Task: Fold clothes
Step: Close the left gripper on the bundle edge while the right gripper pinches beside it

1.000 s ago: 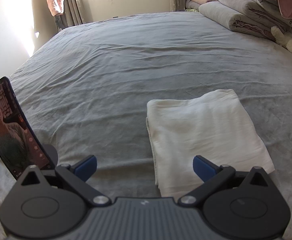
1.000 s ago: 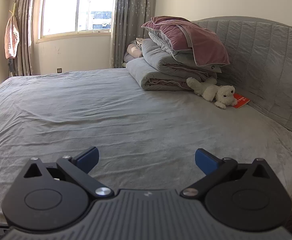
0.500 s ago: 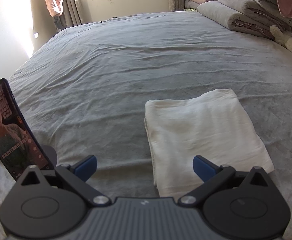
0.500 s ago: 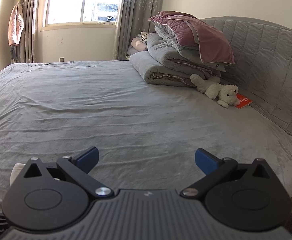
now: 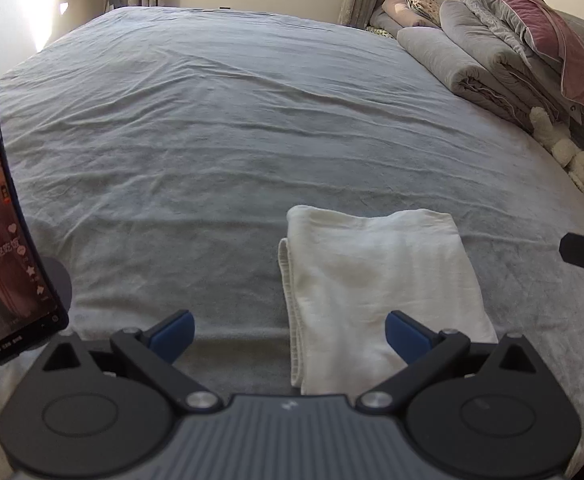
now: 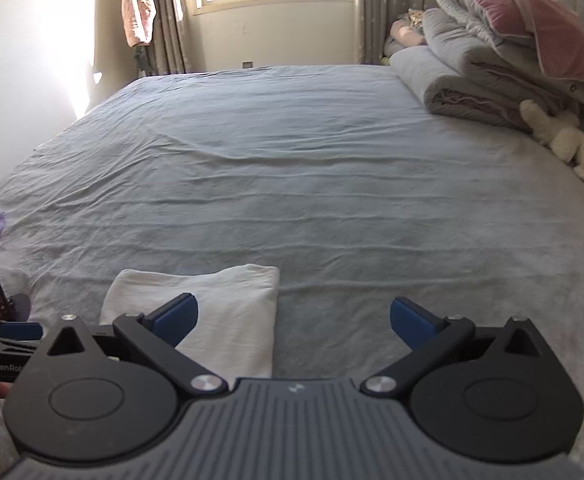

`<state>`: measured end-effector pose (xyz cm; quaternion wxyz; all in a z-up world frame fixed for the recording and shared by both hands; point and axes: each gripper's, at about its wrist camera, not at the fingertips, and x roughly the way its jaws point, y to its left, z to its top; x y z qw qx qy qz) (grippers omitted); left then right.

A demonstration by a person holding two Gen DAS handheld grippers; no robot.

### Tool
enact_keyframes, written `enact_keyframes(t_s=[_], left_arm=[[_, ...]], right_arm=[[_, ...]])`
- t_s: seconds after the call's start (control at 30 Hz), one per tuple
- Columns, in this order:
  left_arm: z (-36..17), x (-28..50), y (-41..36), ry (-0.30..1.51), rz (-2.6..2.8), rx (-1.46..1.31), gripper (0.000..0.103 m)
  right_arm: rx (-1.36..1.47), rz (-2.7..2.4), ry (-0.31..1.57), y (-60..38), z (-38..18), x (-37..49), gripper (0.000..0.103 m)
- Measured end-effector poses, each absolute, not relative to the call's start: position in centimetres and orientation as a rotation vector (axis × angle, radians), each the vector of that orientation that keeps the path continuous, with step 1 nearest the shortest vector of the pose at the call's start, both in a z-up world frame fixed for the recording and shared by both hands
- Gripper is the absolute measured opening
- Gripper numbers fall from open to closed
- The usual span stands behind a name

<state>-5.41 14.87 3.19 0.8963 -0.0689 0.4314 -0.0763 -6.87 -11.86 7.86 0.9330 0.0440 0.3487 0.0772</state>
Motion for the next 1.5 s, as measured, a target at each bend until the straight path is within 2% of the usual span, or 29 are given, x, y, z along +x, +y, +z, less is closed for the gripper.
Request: enact_keyframes(t_s=[0.13,0.17,0.23,0.3,0.7,0.8,0.87,0.97,1.0,1.03,1.27,1.5], left_arm=[[1.8,-3.7,16.0,0.931,-0.212,-0.258,0.085],[1.4,-3.3,16.3,0.941,-0.227,-0.289,0.083],[0.7,-2.4,16.8,0.954,-0.251,-0.352,0.071],[-0.1,-1.7,17.2,0.955,-0.265,-0.408,0.065],[-3.2,-0.8,19.9,0.934,-0.335,-0.719,0.036],[-3.5,-0.8,19.3,0.915,-0.327,-0.724,0.035],[-3.7,-0.8,18.9,0.903,-0.321,-0.728,0.032],[-4.0,-0.8,18.2,0.884,-0.313,-0.732,0.021],[-4.1,-0.8,18.0,0.877,-0.311,-0.734,0.019],[-4.2,-0.7,17.8,0.871,-0.308,-0.736,0.017],[-0.8,-1.9,15.4,0.756,-0.275,-0.674,0.015],[2.9,0.4,8.4,0.692,-0.384,-0.557,0.015]], right_arm=[[0.292,0.335,0.812,-13.6,5.3,-4.3,0.102],[0.33,0.359,0.832,-13.9,4.8,-3.7,0.1],[0.411,0.4,0.87,-14.7,3.5,-2.4,0.089],[0.483,0.429,0.904,-15.3,2.3,-1.1,0.083],[0.656,0.548,0.979,-16.4,-1.1,1.5,0.062],[0.675,0.564,0.979,-16.3,-1.6,1.6,0.059],[0.676,0.559,0.978,-16.3,-1.9,1.6,0.053],[0.701,0.544,0.969,-16.5,-2.4,1.7,0.042],[0.705,0.535,0.968,-16.5,-2.5,1.7,0.029],[0.705,0.524,0.97,-16.4,-2.6,1.6,0.021],[0.659,0.498,0.82,-17.1,0.8,-1.1,0.019],[0.508,0.399,0.675,-21.0,5.6,-3.7,0.019]])
